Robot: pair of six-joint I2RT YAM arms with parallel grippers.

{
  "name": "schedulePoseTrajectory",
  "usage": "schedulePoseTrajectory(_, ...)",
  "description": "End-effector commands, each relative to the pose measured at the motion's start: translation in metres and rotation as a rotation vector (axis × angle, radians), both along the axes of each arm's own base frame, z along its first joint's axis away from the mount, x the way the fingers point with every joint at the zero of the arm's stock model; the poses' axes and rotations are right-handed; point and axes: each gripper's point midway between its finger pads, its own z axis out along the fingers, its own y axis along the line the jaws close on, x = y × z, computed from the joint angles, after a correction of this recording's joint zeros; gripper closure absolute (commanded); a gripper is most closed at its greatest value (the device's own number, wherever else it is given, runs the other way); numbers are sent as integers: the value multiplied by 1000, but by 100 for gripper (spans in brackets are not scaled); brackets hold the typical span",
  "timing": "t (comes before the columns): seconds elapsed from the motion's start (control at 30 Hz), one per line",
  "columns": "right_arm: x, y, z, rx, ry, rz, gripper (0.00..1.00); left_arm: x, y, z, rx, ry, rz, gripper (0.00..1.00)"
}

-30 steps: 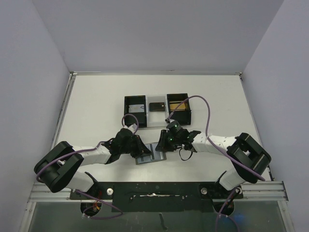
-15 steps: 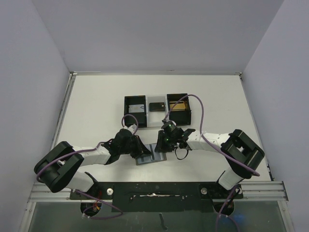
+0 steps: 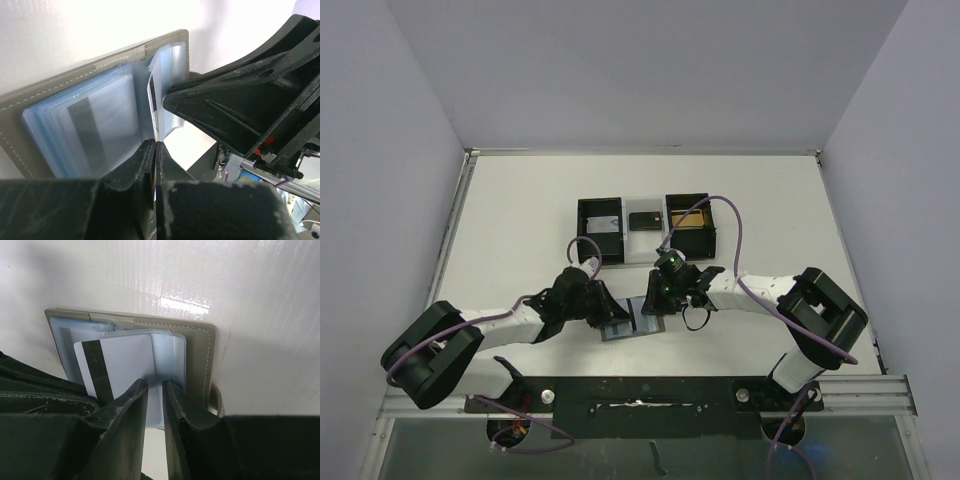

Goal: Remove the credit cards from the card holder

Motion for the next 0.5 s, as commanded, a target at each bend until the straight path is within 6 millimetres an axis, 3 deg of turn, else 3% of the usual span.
schedulePoseTrajectory(0.0,-7,-21,-21,-89,35,-27,78,8,0,19,-30,-64,2,100)
schedulePoseTrajectory(0.17,-5,-17,-17,-71,26,-15,78,6,2,17,-32,-66,1,99)
schedulePoseTrajectory(0.47,-8,-15,-18,-49,37,-14,79,14,-16,23,-112,-59,-17,81)
